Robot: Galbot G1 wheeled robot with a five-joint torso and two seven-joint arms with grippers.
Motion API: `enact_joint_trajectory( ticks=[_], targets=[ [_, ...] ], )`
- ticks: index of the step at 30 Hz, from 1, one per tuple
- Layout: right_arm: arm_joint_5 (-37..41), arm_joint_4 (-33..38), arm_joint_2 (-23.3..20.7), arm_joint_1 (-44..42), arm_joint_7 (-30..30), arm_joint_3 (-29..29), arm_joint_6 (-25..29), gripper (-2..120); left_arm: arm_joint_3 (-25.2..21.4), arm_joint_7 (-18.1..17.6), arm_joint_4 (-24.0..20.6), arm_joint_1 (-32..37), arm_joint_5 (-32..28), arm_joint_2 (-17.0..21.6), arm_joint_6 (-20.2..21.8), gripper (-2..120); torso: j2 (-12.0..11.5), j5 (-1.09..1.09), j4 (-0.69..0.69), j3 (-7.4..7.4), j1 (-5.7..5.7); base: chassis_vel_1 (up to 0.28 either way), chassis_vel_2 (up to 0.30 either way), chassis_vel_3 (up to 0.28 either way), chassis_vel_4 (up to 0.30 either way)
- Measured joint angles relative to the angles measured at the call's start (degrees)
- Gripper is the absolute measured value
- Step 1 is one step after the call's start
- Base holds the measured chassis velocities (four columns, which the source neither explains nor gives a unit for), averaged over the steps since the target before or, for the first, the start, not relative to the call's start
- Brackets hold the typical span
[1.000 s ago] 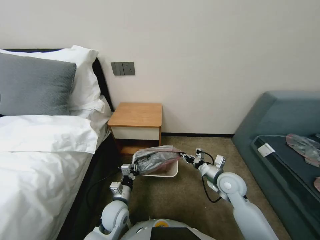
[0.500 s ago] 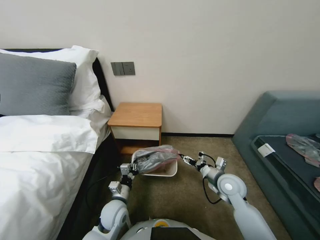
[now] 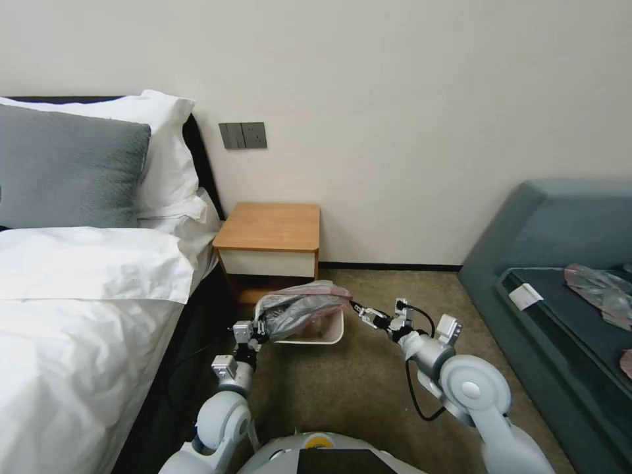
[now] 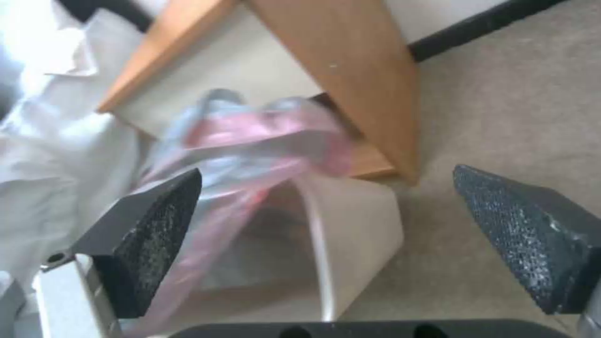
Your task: Pick up the garbage bag from the table and place it over the trash can.
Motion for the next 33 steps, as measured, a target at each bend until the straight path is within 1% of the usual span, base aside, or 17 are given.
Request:
enact_joint_trajectory(
  ticks=[1,3,6,7,9,12,15,16,18,20,22,24,26,27,30,33],
  targets=[
    [0.63,1.75,0.21,-0.69,0.19,-0.62,-0.10,100,-0.46,-0.76,0.00,0.13,0.00,-0.18,0.14,5,0.01,0.01,-0.01,0.00,0.00,0.000,0.000,0.000,0.000],
    [1.55,2.56,0.36,-0.94,0.34,-0.95,-0.27,100,-0.75,-1.01,-0.11,0.25,-0.01,-0.28,0.23,5,0.00,0.01,-0.01,0.00,0.00,0.000,0.000,0.000,0.000],
    [8.52,4.27,1.10,-0.98,1.08,-2.07,-0.92,100,-1.33,-1.22,-0.87,0.41,-0.07,-0.45,0.48,5,0.00,0.01,0.00,0.00,0.00,0.000,0.000,0.000,0.000],
    [8.52,4.27,1.10,-0.98,1.08,-2.07,-0.92,100,-1.33,-1.22,-0.87,0.41,-0.07,-0.45,0.48,5,0.00,0.01,0.00,0.00,0.00,0.000,0.000,0.000,0.000],
    [13.80,4.31,2.07,-0.13,1.82,-3.00,-1.22,100,-1.33,-1.26,-1.26,0.32,-0.31,-0.46,0.78,5,0.00,0.00,-0.02,0.00,0.00,0.000,0.000,0.000,0.000],
    [16.64,3.11,2.99,1.08,2.38,-4.25,-1.20,100,-1.30,-1.32,-1.76,0.43,-0.78,-0.45,1.05,5,0.00,0.01,-0.01,0.00,0.00,0.000,0.000,0.000,0.000],
    [21.27,0.20,5.05,2.98,4.17,-6.13,-1.01,100,-1.17,-1.44,-2.68,0.85,-1.61,-0.37,1.51,5,0.00,0.01,0.00,0.00,0.00,0.000,0.000,0.000,0.000],
    [21.27,0.20,5.05,2.98,4.17,-6.13,-1.01,100,-1.17,-1.44,-2.68,0.85,-1.61,-0.37,1.51,5,0.00,0.01,0.00,0.00,0.00,0.000,0.000,0.000,0.000],
    [22.74,-1.76,6.72,3.72,4.49,-7.25,-0.70,100,-1.12,-1.52,-3.38,0.95,-2.32,-0.35,1.89,5,0.00,0.00,0.00,0.00,0.00,0.000,0.000,0.000,0.000],
    [22.86,-2.77,7.52,4.00,4.35,-7.79,-0.61,100,-1.08,-1.58,-3.71,0.96,-2.66,-0.36,2.15,5,0.00,0.01,-0.01,0.00,0.00,0.000,0.000,0.000,0.000],
    [21.75,-5.30,9.14,4.62,3.19,-9.15,-0.38,100,-1.01,-1.73,-4.53,0.99,-3.25,-0.41,2.62,5,0.00,0.01,-0.01,0.00,0.00,0.000,0.000,0.000,0.000],
    [21.11,-5.74,9.34,4.70,2.64,-9.40,-0.35,100,-1.00,-1.75,-4.69,1.01,-3.31,-0.41,2.69,5,0.00,0.01,-0.01,0.00,0.00,0.000,0.000,0.000,0.000],
    [18.05,-7.40,10.12,4.94,-0.45,-10.26,-0.11,100,-0.96,-1.81,-5.41,1.16,-3.62,-0.32,2.99,5,0.00,0.01,-0.01,0.00,0.00,0.000,0.000,0.000,0.000],
    [18.05,-7.40,10.12,4.94,-0.45,-10.26,-0.11,100,-0.96,-1.81,-5.41,1.16,-3.62,-0.32,2.99,5,0.00,0.01,-0.01,0.00,0.00,0.000,0.000,0.000,0.000],
    [14.61,-9.30,11.54,5.30,-3.95,-10.81,0.62,100,-0.80,-1.90,-6.15,1.07,-4.72,0.00,3.70,5,0.00,0.01,-0.01,0.00,0.00,0.000,0.000,0.000,0.000],
    [13.27,-9.90,12.23,5.46,-5.56,-11.10,1.07,99,-0.76,-1.94,-6.16,1.05,-5.04,0.07,3.85,5,0.00,0.00,-0.02,0.00,0.00,0.000,0.000,0.000,0.000]
  ],
)
